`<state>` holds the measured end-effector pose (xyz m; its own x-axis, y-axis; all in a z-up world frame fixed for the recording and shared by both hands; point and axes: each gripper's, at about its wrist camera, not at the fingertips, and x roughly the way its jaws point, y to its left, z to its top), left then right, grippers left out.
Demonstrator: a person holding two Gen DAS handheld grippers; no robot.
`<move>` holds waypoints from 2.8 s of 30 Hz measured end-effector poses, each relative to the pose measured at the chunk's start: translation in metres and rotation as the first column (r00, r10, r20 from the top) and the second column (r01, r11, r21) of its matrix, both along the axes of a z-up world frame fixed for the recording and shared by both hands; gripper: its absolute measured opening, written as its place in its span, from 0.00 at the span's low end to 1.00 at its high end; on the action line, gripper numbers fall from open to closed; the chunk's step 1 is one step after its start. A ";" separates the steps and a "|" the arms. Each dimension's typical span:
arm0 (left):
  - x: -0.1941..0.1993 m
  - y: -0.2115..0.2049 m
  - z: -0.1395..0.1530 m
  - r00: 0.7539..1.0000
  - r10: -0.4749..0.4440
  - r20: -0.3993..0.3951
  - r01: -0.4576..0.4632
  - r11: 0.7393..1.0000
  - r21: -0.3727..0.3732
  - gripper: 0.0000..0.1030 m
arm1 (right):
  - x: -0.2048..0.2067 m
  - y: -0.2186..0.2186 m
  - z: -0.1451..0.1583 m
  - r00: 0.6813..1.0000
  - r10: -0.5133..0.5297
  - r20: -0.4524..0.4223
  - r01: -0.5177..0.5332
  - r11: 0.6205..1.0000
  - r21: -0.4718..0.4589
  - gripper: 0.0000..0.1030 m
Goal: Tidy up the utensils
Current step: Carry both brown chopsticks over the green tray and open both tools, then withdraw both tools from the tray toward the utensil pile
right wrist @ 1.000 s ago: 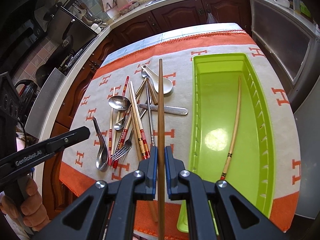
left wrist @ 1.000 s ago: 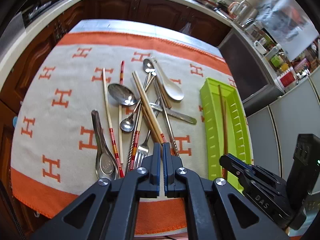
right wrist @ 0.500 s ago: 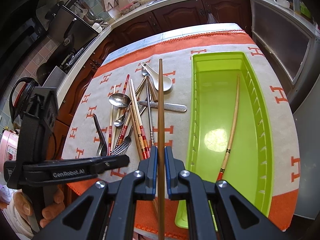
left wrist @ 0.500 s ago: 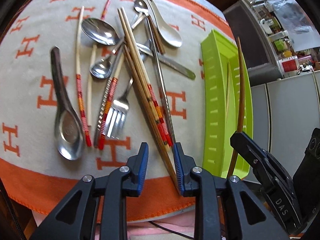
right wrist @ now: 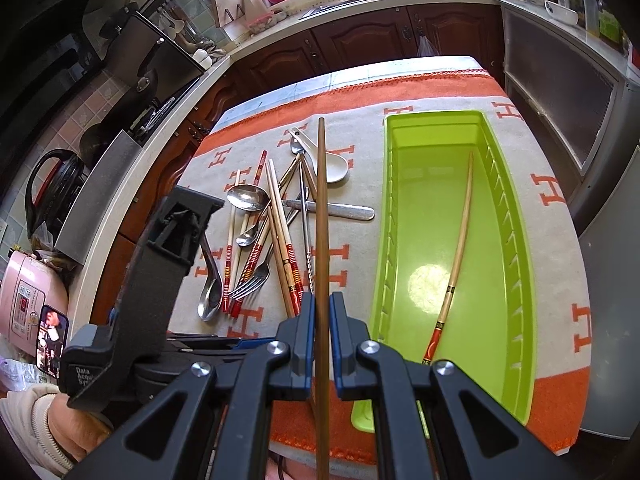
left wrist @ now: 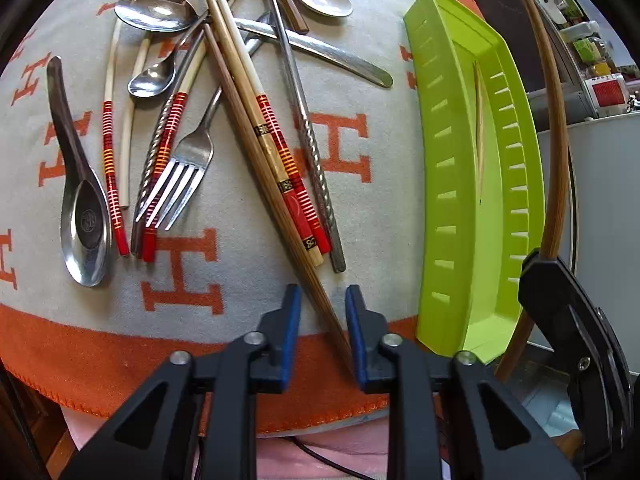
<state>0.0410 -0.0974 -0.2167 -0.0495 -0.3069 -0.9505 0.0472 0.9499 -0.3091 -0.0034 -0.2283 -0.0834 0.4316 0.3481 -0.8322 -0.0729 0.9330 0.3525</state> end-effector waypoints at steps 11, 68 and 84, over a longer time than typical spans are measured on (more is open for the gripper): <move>-0.028 0.040 0.046 0.986 0.127 0.104 -0.110 0.982 -0.152 0.04 | -0.007 -0.006 -0.002 1.000 -0.004 -0.019 0.005 0.999 0.044 0.07; 0.025 -0.016 0.105 0.907 -0.095 0.411 0.116 0.993 -0.025 0.66 | 0.041 -0.070 -0.026 0.971 -0.179 -0.160 0.182 0.983 0.001 0.08; 0.011 0.040 0.141 0.804 -0.079 0.589 0.014 0.993 0.115 0.73 | 0.031 -0.019 -0.003 0.993 -0.084 -0.084 0.085 0.996 0.008 0.08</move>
